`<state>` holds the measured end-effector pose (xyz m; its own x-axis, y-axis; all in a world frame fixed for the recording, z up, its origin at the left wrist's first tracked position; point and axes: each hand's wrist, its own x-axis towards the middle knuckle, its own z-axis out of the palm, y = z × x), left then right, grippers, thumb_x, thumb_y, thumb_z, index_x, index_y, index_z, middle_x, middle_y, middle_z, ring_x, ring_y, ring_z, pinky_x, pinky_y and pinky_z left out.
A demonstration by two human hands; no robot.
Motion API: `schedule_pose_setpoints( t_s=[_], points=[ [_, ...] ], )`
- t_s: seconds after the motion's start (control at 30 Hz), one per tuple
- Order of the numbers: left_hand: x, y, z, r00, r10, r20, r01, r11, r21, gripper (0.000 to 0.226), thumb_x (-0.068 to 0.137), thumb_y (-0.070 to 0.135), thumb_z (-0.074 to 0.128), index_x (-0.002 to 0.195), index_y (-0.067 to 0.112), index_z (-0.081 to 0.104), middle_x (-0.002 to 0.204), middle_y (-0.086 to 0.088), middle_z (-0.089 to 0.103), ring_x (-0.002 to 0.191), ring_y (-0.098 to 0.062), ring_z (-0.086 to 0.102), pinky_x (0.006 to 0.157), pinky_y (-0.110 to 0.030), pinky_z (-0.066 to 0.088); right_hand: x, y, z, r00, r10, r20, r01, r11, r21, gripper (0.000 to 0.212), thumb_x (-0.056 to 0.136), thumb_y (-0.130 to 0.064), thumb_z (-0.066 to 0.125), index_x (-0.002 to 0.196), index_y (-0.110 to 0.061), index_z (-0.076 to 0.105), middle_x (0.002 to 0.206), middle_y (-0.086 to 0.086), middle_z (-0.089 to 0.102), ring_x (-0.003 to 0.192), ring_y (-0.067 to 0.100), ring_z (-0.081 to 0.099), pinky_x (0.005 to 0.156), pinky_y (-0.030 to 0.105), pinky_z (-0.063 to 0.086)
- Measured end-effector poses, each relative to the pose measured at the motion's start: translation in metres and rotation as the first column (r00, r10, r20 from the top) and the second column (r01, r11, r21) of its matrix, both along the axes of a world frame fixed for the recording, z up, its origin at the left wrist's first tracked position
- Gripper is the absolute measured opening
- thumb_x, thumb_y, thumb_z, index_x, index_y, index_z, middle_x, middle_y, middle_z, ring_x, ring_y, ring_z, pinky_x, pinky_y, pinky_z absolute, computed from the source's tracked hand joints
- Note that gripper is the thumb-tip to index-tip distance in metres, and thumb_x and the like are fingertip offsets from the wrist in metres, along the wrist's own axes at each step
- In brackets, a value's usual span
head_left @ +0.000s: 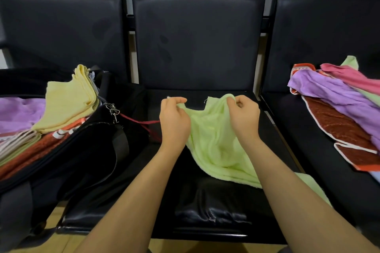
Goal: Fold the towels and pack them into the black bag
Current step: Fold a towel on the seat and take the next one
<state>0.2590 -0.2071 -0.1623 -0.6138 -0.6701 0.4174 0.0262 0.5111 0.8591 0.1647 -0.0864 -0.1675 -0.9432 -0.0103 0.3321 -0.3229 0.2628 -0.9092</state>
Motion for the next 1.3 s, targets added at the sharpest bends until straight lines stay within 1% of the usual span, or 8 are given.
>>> schedule_pose_setpoints(
  t_s=[0.2, 0.4, 0.57, 0.7, 0.83, 0.93, 1.07, 1.3],
  points=[
    [-0.003, 0.015, -0.005, 0.947, -0.229, 0.224, 0.284, 0.926, -0.250, 0.040, 0.092, 0.027, 0.058, 0.131, 0.021, 0.053, 0.107, 0.010, 0.038, 0.109, -0.012, 0.043, 0.094, -0.027, 0.019, 0.016, 0.002, 0.028, 0.956, 0.292, -0.012, -0.291, 0.949, -0.121, 0.023, 0.085, -0.005, 0.055, 0.062, -0.005, 0.057, 0.058, 0.000, 0.047, 0.059, 0.010, 0.042, 0.061, 0.027, 0.037],
    [-0.009, 0.018, -0.002, 0.945, -0.314, 0.087, 0.316, 0.949, -0.006, 0.011, 0.090, 0.023, 0.061, 0.097, 0.019, 0.067, 0.089, 0.013, 0.053, 0.101, -0.014, 0.056, 0.099, -0.047, 0.039, 0.023, 0.011, 0.032, 0.871, 0.492, -0.006, -0.490, 0.866, -0.100, 0.020, 0.081, -0.001, 0.058, 0.086, -0.016, 0.071, 0.086, 0.007, 0.069, 0.082, 0.020, 0.063, 0.076, 0.038, 0.051],
    [-0.008, 0.010, 0.001, 0.976, -0.210, 0.058, 0.212, 0.977, -0.035, 0.016, 0.093, 0.019, 0.058, 0.105, 0.011, 0.066, 0.103, 0.004, 0.056, 0.112, -0.010, 0.051, 0.095, -0.024, 0.039, 0.018, 0.019, 0.022, 0.849, 0.526, 0.047, -0.526, 0.834, 0.166, 0.014, 0.083, -0.014, 0.071, 0.095, -0.008, 0.066, 0.085, 0.006, 0.063, 0.076, 0.017, 0.058, 0.071, 0.031, 0.047],
    [-0.005, 0.000, 0.004, 0.985, -0.149, 0.088, 0.161, 0.978, -0.137, 0.023, 0.096, 0.014, 0.051, 0.115, 0.011, 0.063, 0.105, 0.004, 0.049, 0.097, 0.000, 0.043, 0.083, -0.012, 0.032, 0.018, 0.020, 0.023, 0.887, 0.460, 0.044, -0.462, 0.882, 0.096, 0.032, 0.087, -0.024, 0.067, 0.078, 0.006, 0.058, 0.067, 0.005, 0.050, 0.063, 0.015, 0.045, 0.060, 0.028, 0.036],
    [-0.004, -0.010, 0.002, 0.970, -0.141, 0.201, 0.184, 0.958, -0.219, 0.048, 0.096, -0.003, 0.034, 0.140, 0.012, 0.044, 0.112, -0.002, 0.044, 0.107, -0.023, 0.047, 0.094, -0.028, 0.040, 0.016, 0.017, 0.024, 0.953, 0.303, -0.016, -0.303, 0.953, -0.006, 0.028, 0.089, -0.022, 0.063, 0.084, 0.005, 0.059, 0.069, 0.005, 0.052, 0.065, 0.015, 0.047, 0.062, 0.028, 0.037],
    [0.003, -0.013, 0.007, 0.942, -0.316, 0.112, 0.332, 0.928, -0.167, 0.054, 0.094, -0.005, 0.035, 0.138, 0.024, 0.045, 0.107, 0.007, 0.053, 0.102, -0.011, 0.053, 0.094, -0.022, 0.043, 0.018, 0.015, 0.022, 0.976, 0.215, -0.036, -0.211, 0.972, 0.102, 0.021, 0.088, -0.018, 0.064, 0.106, -0.016, 0.052, 0.069, -0.007, 0.055, 0.067, 0.009, 0.051, 0.063, 0.024, 0.038],
    [0.012, -0.009, 0.012, 0.847, -0.527, 0.068, 0.531, 0.842, -0.094, 0.046, 0.093, -0.001, 0.042, 0.130, 0.026, 0.044, 0.096, 0.006, 0.064, 0.090, -0.001, 0.059, 0.081, -0.010, 0.045, 0.025, 0.011, 0.022, 0.870, 0.491, 0.049, -0.479, 0.817, 0.321, 0.052, 0.089, -0.013, 0.061, 0.136, -0.026, 0.045, 0.103, -0.015, 0.059, 0.092, 0.003, 0.053, 0.081, 0.019, 0.040],
    [0.006, -0.012, 0.004, 0.915, -0.312, 0.256, 0.363, 0.913, -0.187, 0.013, 0.095, 0.017, 0.053, 0.108, 0.016, 0.053, 0.096, 0.009, 0.052, 0.085, -0.005, 0.052, 0.067, -0.009, 0.041, 0.024, 0.008, 0.022, 0.955, 0.298, -0.003, -0.282, 0.909, 0.307, 0.013, 0.094, -0.019, 0.056, 0.095, -0.009, 0.066, 0.089, -0.001, 0.063, 0.078, 0.006, 0.055, 0.066, 0.016, 0.041]
  ],
)
